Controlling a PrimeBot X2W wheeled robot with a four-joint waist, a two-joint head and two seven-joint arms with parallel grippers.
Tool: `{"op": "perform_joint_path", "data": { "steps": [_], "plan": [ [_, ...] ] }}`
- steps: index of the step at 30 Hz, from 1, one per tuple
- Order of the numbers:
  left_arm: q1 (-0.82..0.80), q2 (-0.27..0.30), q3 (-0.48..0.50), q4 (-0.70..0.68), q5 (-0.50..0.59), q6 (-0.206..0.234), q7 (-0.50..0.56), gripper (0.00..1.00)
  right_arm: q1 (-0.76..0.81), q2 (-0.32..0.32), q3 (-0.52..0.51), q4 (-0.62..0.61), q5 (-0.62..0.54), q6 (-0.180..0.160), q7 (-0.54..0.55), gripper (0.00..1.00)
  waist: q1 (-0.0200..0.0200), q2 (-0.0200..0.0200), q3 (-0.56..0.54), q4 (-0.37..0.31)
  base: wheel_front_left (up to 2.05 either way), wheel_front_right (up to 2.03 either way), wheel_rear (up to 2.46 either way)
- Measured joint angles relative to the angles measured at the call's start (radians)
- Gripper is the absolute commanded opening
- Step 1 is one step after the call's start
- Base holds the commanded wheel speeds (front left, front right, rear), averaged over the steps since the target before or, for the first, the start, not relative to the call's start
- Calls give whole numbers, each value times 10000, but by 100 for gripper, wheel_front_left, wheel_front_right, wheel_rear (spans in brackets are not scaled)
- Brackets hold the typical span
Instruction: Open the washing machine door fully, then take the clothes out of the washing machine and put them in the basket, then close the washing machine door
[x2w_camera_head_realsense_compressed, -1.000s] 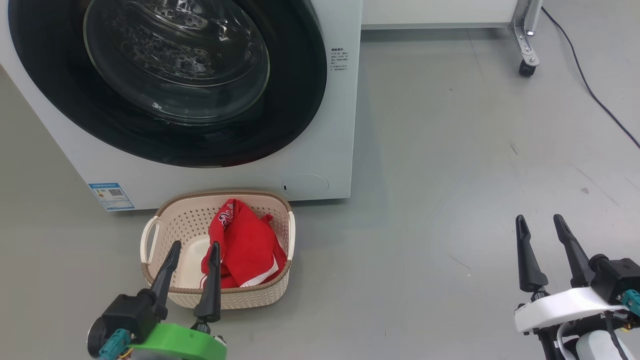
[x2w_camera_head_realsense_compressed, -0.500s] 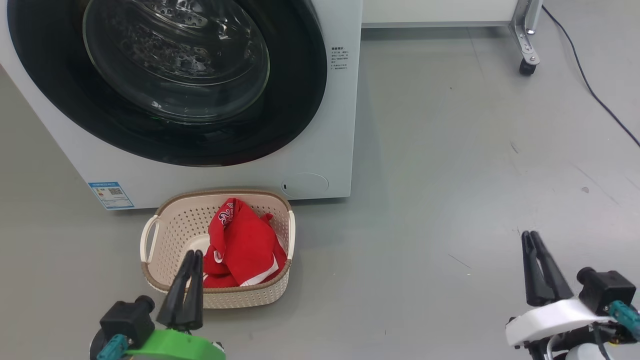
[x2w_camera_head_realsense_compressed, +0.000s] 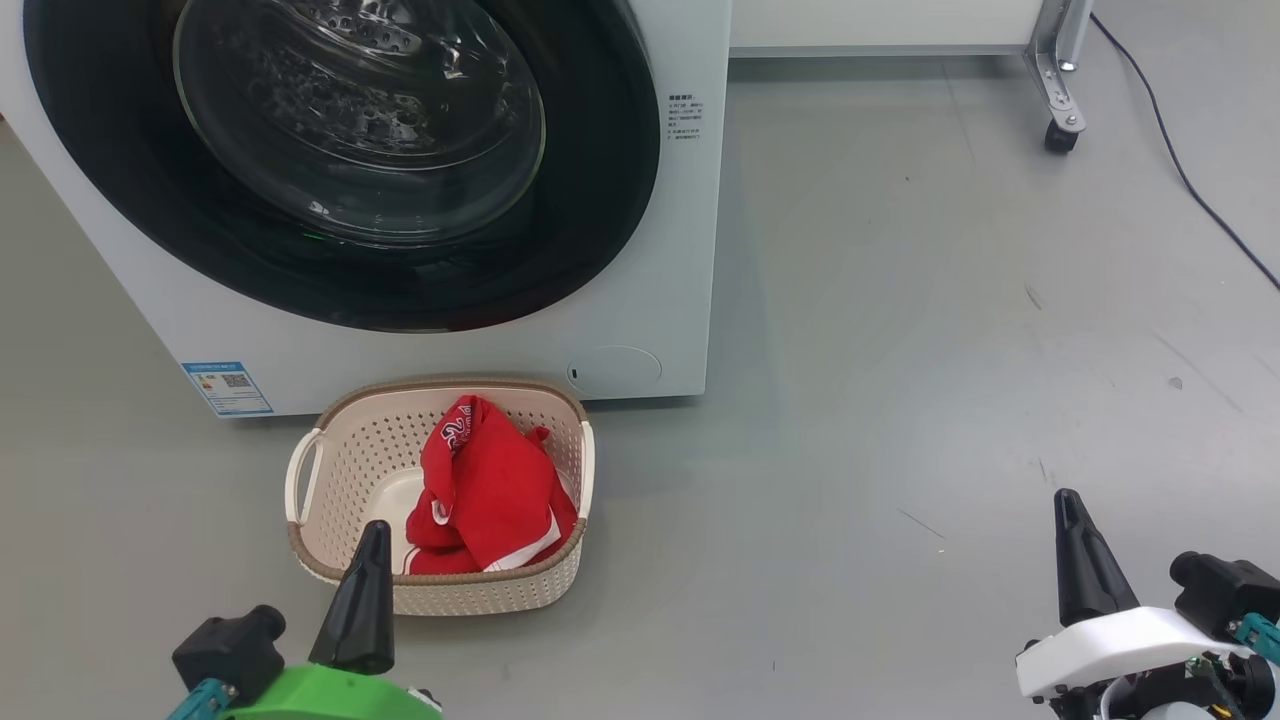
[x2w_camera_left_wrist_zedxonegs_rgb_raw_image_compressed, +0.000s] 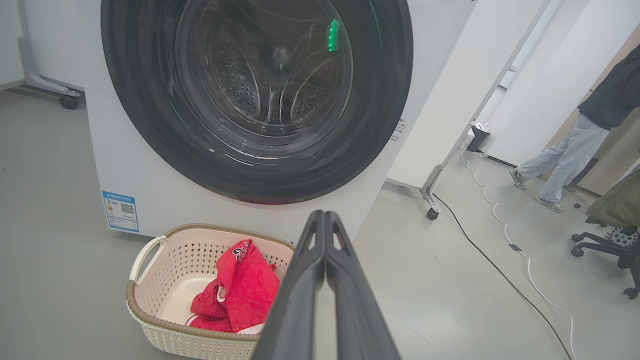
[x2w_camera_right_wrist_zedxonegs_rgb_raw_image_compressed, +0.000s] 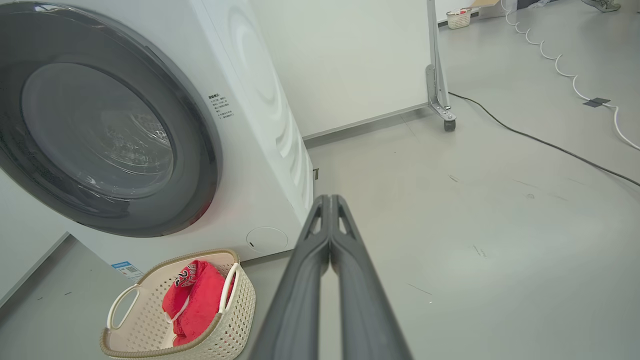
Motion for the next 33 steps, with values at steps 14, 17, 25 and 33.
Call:
{"op": "perform_joint_path", "data": {
  "steps": [14, 17, 25, 33],
  "plan": [
    [-3, 17, 345, 6, -1455, 0, 428, 0, -65, 146, -353, 67, 1423, 29, 462, 0, 0, 0, -12, 66, 0, 0, 0],
    [-7, 50, 462, 23, -1958, 0, 523, 0, -103, 176, -462, 102, 1908, 86, 587, 0, 0, 0, -16, 87, 0, 0, 0],
    [-21, 121, 598, 79, -2892, 0, 815, 0, -233, 280, -677, 171, 2809, 121, 892, 0, 0, 0, -25, 128, 0, 0, 0],
    [-58, 176, 805, 146, -3848, -8, 1047, 0, -358, 355, -886, 253, 3726, 132, 1172, 0, 0, 0, -34, 170, 0, 0, 0]
  ]
}}
